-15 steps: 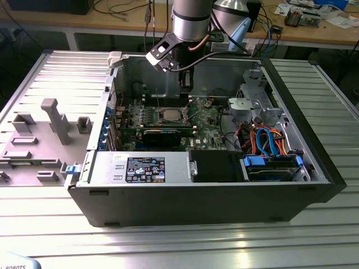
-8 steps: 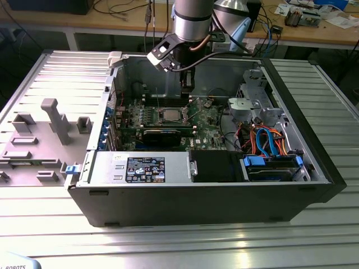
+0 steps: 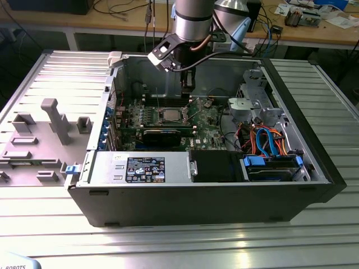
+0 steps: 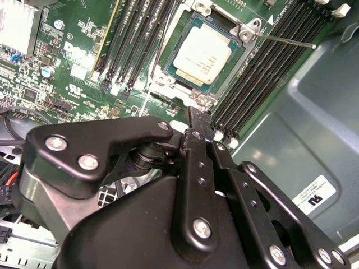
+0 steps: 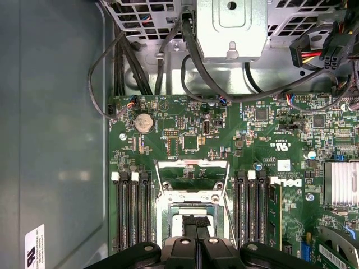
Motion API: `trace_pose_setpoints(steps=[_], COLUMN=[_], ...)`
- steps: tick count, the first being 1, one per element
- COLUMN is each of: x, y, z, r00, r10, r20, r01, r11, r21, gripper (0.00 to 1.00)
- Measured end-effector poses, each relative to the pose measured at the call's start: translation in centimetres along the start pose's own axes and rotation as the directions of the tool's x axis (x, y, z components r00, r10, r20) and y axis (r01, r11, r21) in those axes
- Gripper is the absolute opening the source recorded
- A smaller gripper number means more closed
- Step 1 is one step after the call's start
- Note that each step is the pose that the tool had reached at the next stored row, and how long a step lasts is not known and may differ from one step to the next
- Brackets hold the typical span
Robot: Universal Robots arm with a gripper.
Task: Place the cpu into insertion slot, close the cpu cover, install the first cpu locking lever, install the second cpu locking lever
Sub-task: 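Close the cpu cover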
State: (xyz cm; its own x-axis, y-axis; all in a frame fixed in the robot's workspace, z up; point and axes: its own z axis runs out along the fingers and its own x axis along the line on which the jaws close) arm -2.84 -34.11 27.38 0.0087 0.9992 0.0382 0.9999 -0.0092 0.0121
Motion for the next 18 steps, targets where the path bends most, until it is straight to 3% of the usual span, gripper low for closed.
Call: trace_pose_setpoints(steps=[18], x=[0.01], y=[0.68], z=[0.01], r00=[1.0000], r10=[0.000], r20=[-0.0001], r01=[0.000], r11=[1.0000], r21=[0.0000], gripper=[0.11])
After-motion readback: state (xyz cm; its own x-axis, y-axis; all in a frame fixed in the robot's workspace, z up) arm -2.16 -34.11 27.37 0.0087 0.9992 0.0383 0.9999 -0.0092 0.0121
